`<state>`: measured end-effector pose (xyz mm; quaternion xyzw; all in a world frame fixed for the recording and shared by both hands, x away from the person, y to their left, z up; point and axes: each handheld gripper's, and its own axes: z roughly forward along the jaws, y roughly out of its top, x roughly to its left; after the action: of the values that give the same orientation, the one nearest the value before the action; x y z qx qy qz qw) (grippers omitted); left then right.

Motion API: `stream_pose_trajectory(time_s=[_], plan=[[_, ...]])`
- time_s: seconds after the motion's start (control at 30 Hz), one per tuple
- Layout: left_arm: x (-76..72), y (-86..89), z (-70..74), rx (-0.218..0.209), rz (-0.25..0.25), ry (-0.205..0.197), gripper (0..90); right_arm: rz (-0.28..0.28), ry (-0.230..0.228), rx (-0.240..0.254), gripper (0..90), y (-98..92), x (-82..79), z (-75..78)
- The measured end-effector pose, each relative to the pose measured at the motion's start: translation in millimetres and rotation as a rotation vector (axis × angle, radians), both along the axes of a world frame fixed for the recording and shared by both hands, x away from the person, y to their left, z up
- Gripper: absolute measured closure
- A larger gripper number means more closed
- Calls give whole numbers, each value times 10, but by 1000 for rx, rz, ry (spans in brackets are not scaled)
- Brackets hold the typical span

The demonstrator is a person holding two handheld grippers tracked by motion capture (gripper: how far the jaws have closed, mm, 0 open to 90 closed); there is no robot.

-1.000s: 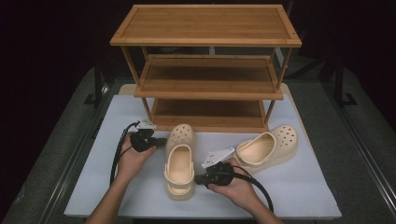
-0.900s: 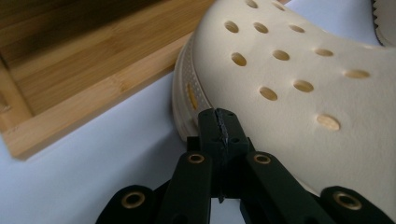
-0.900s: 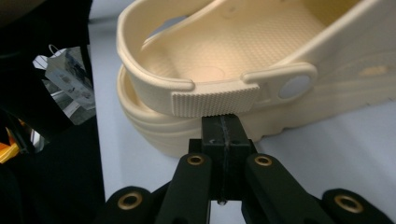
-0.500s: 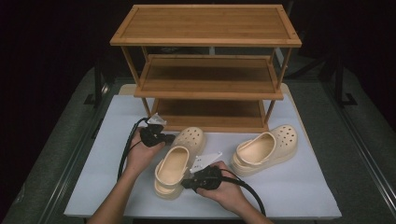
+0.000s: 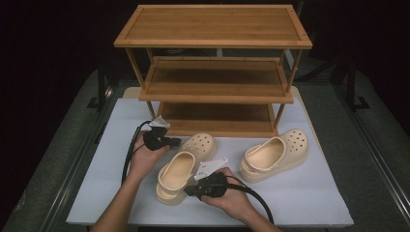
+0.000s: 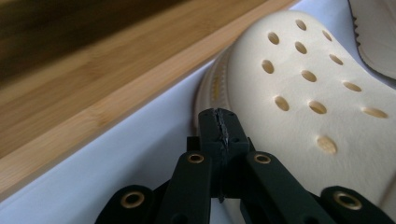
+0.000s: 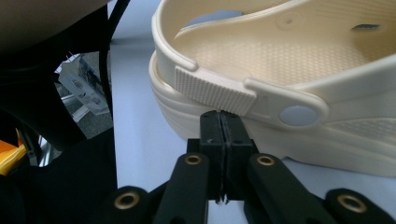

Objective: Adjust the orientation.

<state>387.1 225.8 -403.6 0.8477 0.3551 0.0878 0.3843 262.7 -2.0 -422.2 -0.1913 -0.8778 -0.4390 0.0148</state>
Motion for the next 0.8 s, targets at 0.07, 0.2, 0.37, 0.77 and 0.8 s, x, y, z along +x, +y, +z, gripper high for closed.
stream_pose_trajectory(time_s=[0.07,0.2,0.37,0.77,0.8], plan=[[-39,69,49,-11,-4,7,831,-18,-7,2,824,-61,9,16],[-111,112,103,8,-8,7,766,-45,-13,1,755,-129,20,22],[-252,201,214,26,-29,-4,668,-88,-10,-11,640,-261,19,15],[-547,383,317,-4,-88,3,501,-145,-19,-26,422,-578,-64,26],[-548,378,310,-8,-90,8,488,-159,-16,-24,406,-666,-91,26]])
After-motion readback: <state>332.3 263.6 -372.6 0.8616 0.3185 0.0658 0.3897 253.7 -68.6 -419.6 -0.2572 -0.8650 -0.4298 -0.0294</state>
